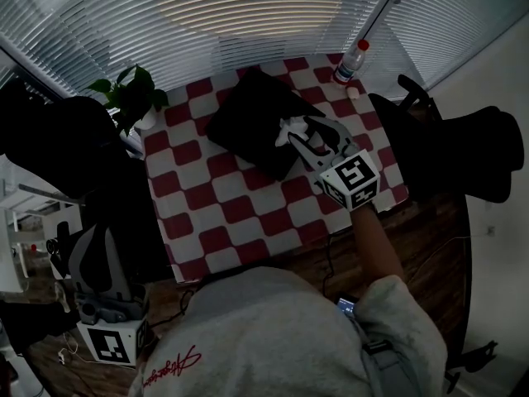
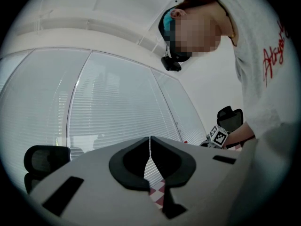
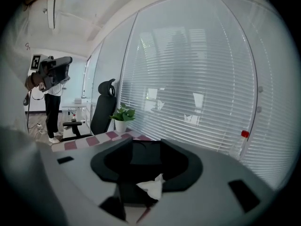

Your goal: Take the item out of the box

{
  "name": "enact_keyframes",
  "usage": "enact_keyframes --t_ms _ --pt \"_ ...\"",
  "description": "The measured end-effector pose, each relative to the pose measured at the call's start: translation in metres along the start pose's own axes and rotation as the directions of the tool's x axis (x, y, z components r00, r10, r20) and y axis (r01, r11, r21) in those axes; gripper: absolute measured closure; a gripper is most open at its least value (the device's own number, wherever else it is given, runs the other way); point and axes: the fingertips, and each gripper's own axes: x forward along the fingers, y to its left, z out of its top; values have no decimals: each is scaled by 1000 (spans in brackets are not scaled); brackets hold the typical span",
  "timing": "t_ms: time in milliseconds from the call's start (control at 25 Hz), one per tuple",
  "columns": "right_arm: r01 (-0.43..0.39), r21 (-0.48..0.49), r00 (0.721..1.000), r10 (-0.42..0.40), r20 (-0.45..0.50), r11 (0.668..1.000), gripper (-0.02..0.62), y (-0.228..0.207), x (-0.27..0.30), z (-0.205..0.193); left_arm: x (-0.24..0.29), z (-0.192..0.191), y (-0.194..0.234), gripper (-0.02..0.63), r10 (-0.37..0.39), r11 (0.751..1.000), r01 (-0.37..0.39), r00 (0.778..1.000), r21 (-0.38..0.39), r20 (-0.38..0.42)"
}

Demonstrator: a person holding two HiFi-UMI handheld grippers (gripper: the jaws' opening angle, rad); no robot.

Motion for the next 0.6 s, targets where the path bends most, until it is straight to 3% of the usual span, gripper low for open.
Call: enact_keyframes --t_ms 600 --pt "-3 -9 993 1 -122 1000 411 -8 27 -41 -6 0 6 586 31 999 -31 999 10 -12"
